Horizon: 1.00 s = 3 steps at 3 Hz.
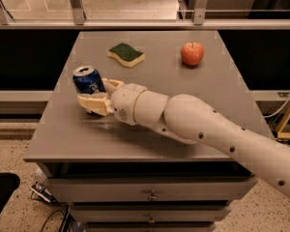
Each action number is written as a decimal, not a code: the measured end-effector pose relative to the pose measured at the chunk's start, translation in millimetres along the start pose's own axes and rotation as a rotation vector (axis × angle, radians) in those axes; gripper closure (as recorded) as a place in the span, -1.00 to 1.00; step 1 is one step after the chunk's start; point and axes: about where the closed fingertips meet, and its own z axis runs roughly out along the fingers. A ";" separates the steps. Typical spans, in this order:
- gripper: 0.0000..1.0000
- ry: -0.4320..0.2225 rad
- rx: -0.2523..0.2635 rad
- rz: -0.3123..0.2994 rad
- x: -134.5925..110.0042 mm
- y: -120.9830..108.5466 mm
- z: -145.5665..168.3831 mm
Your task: Place pepsi can upright
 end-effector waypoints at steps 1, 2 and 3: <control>-0.74 0.000 -0.003 -0.001 -0.4 1.4 1.0; -1.00 0.000 -0.005 -0.002 -0.7 2.8 1.8; -1.00 0.000 -0.005 -0.002 -0.7 2.8 1.9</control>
Offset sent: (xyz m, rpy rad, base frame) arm -0.0006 0.0015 0.0003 -0.0003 -0.0006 0.0026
